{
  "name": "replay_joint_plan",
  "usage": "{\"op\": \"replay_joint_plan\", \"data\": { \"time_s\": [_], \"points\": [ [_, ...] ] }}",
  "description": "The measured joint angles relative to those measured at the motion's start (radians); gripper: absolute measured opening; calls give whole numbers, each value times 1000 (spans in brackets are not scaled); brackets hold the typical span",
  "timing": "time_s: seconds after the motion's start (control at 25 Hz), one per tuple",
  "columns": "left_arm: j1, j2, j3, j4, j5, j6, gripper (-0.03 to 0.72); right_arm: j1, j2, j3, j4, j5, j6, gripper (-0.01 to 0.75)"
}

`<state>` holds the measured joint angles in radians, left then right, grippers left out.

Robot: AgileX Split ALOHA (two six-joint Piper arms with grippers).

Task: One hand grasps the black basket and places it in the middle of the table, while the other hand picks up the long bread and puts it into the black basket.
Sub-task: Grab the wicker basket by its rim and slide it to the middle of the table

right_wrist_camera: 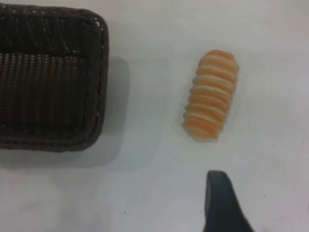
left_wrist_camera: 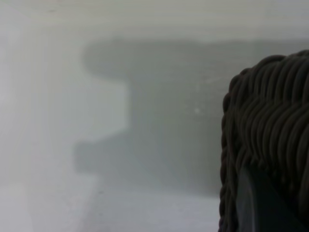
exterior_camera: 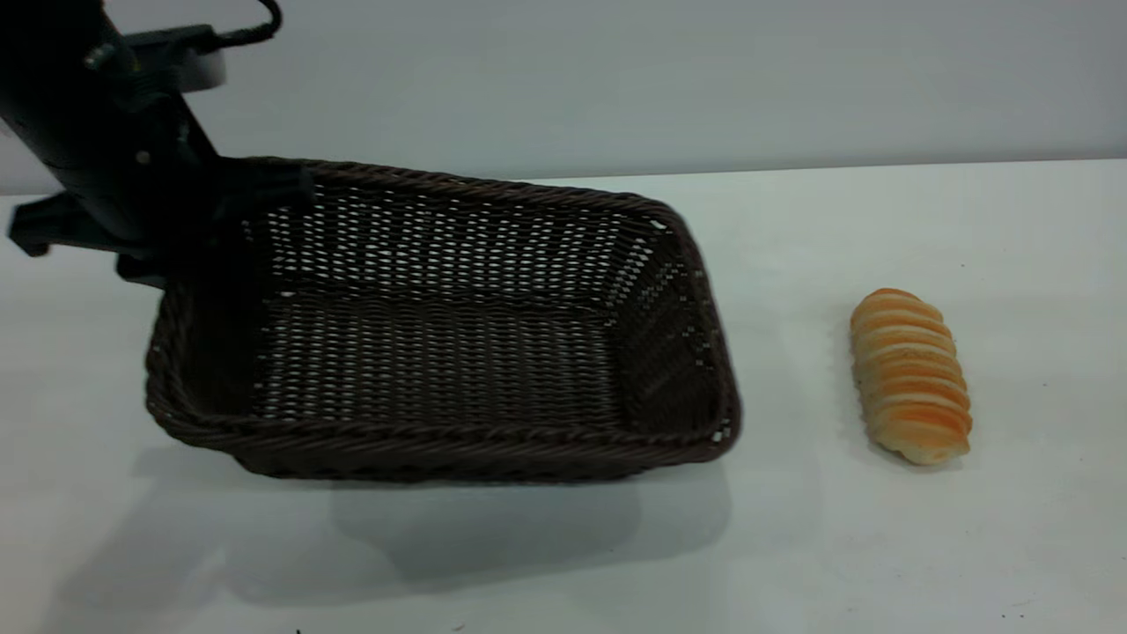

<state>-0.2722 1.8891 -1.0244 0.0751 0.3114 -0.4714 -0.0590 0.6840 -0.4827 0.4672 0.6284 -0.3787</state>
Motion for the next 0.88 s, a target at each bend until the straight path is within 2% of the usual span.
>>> {"op": "replay_joint_plan", "data": {
  "time_s": [0.4,0.88],
  "points": [
    [0,130,-5,-246,-53,246,134,0,0,0,11,2,-7,412],
    [0,157,-11,-271,-65,268,134,0,0,0,40,4,-29,412]
  ]
}}
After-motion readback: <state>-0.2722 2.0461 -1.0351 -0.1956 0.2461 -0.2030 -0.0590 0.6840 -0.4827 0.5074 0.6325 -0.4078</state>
